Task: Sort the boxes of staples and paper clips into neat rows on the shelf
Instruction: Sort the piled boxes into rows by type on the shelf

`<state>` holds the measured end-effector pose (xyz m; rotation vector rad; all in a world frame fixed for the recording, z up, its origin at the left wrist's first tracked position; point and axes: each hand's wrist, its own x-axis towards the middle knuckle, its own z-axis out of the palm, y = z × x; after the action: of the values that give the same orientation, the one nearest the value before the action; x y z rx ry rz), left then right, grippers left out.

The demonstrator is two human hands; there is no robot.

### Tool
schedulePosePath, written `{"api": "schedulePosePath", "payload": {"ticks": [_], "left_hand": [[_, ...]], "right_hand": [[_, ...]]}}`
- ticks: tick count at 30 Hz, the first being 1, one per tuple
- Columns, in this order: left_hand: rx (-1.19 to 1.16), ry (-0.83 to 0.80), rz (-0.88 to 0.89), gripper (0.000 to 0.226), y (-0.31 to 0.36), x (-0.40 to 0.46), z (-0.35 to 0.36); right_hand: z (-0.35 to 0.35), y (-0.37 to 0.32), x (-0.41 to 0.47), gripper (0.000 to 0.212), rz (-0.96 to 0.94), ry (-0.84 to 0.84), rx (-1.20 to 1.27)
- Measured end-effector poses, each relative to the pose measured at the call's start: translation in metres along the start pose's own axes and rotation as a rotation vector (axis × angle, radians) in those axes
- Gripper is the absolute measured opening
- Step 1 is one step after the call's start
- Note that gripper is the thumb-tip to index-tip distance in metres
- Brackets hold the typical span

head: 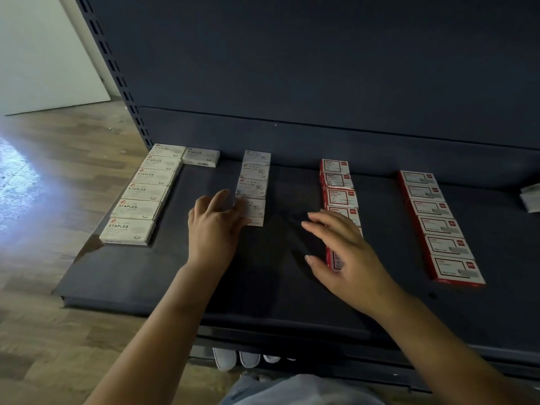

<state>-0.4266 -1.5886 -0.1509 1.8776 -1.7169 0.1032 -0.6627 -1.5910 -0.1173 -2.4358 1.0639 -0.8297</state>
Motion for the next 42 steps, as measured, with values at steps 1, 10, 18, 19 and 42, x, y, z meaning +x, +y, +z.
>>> {"api": "schedulePosePath", "payload": {"ticks": [1, 10, 18, 19, 42], "left_hand": [[0.0, -0.005, 0.005, 0.03, 0.0, 0.002, 0.0], [0.058, -0.083, -0.11, 0.034, 0.016, 0.001, 0.001], [-0.029, -0.036, 0.12, 0.041, 0.067, -0.025, -0.003], [-0.044, -0.035, 0.14, 0.04, 0.075, -0.026, -0.002], [-0.209, -0.078, 0.477, 0.033, 0.324, -0.028, 0.083]], "right_hand": [[0.0, 0.0, 0.0, 0.049, 0.001, -0.005, -0.004], [-0.002, 0.005, -0.004, 0.044, 0.005, 0.027, 0.008], [-0.014, 0.025, -0.022, 0.037, 0.014, 0.081, 0.003], [-0.017, 0.028, -0.025, 0.034, 0.021, 0.09, -0.006], [-0.184, 0.17, -0.168, 0.034, 0.305, 0.306, -0.101]]}}
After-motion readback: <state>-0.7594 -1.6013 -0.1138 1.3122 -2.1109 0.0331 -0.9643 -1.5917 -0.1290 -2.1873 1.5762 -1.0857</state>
